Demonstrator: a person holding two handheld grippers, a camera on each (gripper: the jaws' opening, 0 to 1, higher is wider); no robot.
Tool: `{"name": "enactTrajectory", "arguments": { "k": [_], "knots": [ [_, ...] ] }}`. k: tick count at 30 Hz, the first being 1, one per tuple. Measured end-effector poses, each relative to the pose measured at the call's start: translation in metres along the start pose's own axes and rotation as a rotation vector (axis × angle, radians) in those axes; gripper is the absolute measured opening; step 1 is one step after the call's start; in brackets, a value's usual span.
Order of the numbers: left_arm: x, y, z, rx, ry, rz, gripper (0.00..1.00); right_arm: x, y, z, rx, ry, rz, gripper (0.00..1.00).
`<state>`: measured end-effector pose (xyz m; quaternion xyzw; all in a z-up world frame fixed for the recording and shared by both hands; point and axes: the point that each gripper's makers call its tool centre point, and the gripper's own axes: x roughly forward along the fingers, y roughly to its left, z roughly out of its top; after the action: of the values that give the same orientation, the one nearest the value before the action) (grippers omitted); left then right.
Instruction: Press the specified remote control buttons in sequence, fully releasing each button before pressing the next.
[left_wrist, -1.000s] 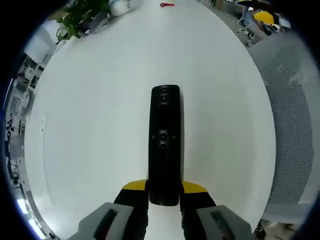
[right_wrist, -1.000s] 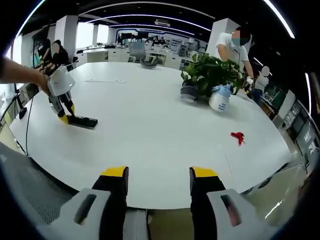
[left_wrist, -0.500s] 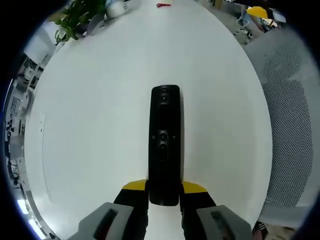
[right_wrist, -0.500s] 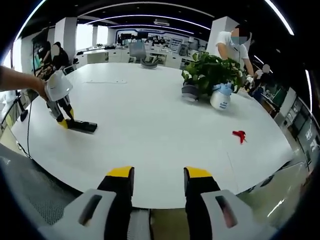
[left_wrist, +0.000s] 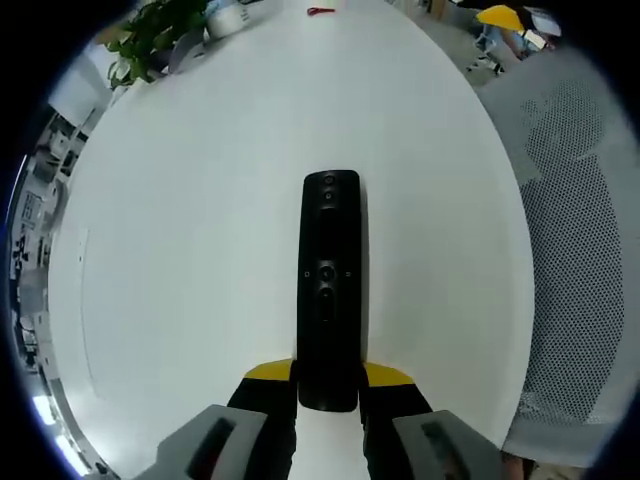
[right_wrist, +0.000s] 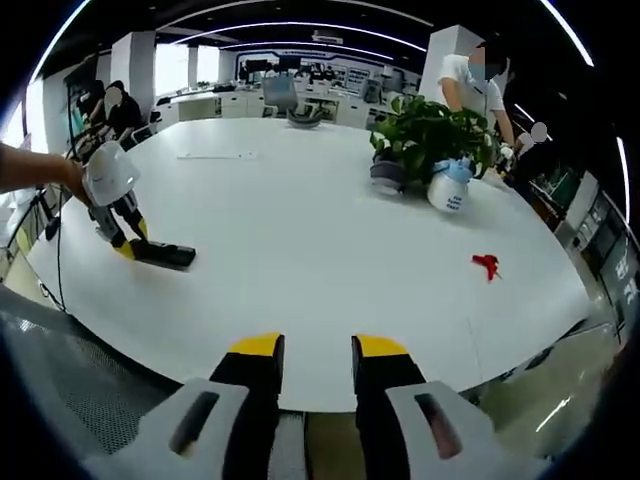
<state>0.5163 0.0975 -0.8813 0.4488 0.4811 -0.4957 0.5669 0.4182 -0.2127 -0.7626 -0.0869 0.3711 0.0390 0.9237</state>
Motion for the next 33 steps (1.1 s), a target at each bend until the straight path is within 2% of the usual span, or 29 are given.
{"name": "enactTrajectory", "arguments": {
  "k": [9,17,22,26,33],
  "knots": [
    [0.0,-0.013,0.001,-0.018,-0.001,0.004,0.23,-0.001,-0.002,-0.001,0.002,0.008,0.0,0.16],
    [-0.002,-0.024,0.002,-0.087,-0.028,0.012,0.23,-0.001,0.002,0.0,0.012,0.005,0.029,0.0],
    [-0.002,-0.037,0.003,-0.109,-0.044,0.017,0.23,-0.001,0.008,-0.002,0.038,0.024,0.063,0.0],
    [-0.002,-0.042,0.005,-0.121,-0.044,0.019,0.23,-0.002,0.009,-0.001,0.067,0.011,0.077,0.0],
    [-0.002,-0.057,0.009,-0.102,-0.016,0.015,0.23,-0.003,0.012,0.0,0.072,0.009,0.088,0.0]
  ]
}}
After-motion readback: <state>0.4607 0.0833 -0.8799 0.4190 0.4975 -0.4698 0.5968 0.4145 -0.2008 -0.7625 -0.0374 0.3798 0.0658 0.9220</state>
